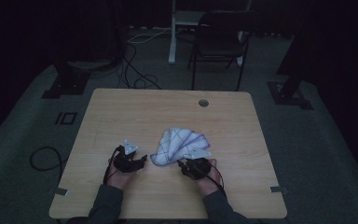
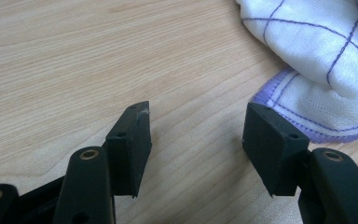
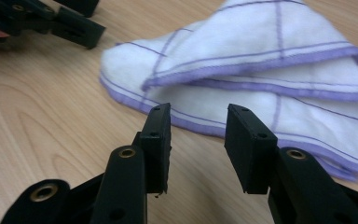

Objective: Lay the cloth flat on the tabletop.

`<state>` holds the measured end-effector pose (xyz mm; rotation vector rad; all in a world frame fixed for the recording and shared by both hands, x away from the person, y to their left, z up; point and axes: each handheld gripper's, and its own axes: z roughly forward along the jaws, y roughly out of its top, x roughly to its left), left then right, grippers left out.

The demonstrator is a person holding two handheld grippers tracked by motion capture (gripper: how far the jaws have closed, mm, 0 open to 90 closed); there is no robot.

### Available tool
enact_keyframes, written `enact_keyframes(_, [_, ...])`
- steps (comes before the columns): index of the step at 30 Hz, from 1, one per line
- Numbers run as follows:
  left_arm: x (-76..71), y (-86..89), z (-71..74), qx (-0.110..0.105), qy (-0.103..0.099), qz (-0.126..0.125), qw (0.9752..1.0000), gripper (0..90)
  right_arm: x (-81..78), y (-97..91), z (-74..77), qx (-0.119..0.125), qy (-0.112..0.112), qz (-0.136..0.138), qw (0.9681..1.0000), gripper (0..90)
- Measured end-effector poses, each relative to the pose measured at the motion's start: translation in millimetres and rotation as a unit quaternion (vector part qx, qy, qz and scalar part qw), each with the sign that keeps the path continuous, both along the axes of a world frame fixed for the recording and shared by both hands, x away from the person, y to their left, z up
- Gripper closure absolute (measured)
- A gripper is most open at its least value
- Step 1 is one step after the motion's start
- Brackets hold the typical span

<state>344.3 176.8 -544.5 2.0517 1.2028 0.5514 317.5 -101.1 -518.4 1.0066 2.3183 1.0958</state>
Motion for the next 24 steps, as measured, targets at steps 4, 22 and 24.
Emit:
enact_keyframes(4, [0.0,0.0,0.0,0.000,0.000,0.000,1.0000,42.5,-1.0,12.2,-1.6,-0.003,0.000,0.014,0.9999,60.7])
enact_keyframes(22, [0.0,-0.4,-0.1,-0.001,0.000,0.001,1.0000,42.4,7.9,36.4,-9.8,-0.011,0.012,0.006,0.9999,58.2])
enact_keyframes(24, [0.0,-0.4,-0.1,-0.001,0.000,0.001,1.0000,42.4,12.4,39.4,-8.8,-0.014,0.012,0.006,0.9998,64.3])
